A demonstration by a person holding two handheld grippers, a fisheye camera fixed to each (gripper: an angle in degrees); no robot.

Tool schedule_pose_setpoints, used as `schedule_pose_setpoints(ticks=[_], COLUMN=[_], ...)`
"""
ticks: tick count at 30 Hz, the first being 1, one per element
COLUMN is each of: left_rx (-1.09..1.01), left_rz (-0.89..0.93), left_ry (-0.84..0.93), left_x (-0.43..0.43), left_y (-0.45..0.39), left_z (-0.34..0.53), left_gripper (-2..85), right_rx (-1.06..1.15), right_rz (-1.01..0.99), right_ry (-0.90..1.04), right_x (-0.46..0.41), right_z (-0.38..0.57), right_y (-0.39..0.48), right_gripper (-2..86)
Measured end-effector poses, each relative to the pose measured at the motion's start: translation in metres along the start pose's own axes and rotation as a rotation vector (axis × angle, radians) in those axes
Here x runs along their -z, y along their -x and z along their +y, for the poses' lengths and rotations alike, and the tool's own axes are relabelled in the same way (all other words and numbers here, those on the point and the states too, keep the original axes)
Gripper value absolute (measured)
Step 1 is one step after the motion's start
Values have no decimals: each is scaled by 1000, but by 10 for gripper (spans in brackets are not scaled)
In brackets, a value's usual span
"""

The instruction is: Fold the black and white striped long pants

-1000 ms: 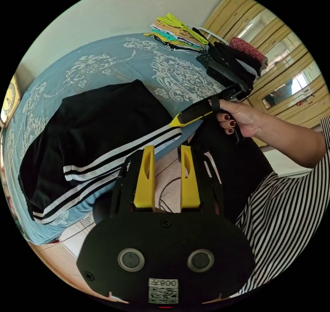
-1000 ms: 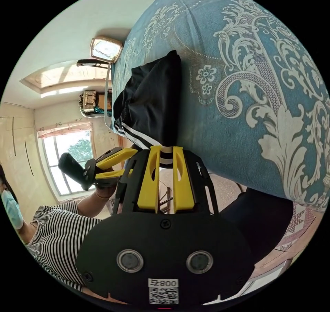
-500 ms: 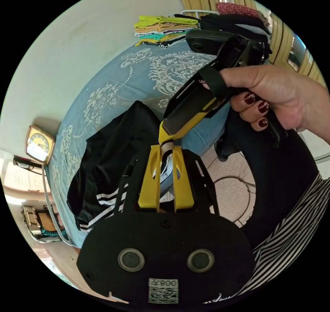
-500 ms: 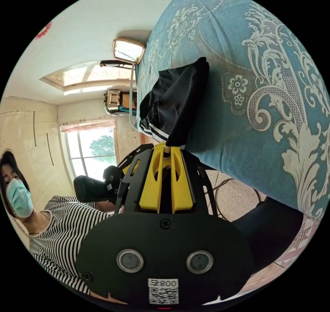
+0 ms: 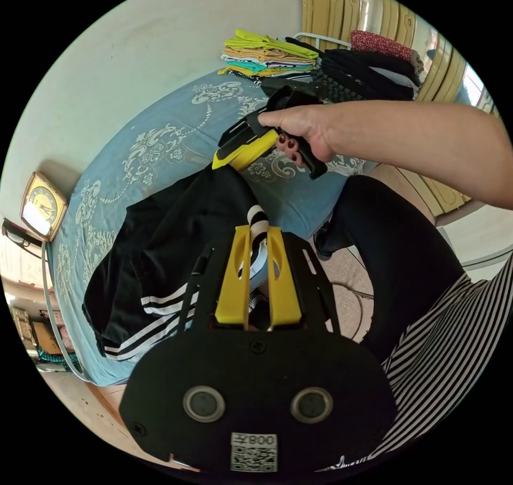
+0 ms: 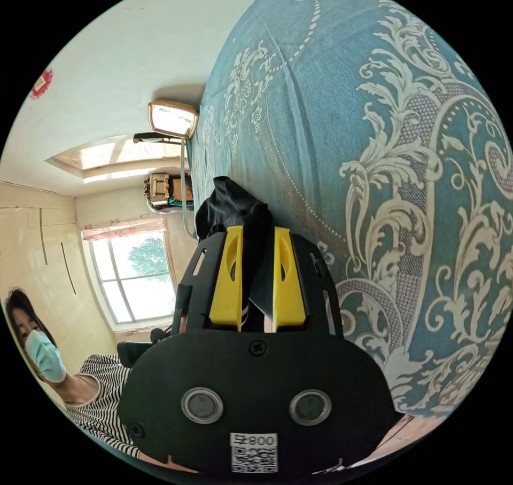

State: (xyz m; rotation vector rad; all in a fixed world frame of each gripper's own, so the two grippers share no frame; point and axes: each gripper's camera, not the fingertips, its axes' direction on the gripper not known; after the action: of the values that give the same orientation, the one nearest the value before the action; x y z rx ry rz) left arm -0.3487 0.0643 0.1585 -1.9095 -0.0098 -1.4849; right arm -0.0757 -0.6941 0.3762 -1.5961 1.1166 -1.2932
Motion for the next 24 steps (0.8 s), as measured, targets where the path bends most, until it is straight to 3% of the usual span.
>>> schedule_pose_setpoints(ticks=[7, 24], left_rx=[-34, -128], left_rz=[33, 269], left_ry=[7, -109], left_x=[-27, -140], left_y=[7, -19], left_z=[5, 62], left_gripper=[52, 52], right_rx=[-30, -26], right_rz=[-21, -20], right_ry=[68, -111], right_x=[-14, 91], right_z=[-24, 28], right_y=[-3, 36], right_gripper=[47, 33])
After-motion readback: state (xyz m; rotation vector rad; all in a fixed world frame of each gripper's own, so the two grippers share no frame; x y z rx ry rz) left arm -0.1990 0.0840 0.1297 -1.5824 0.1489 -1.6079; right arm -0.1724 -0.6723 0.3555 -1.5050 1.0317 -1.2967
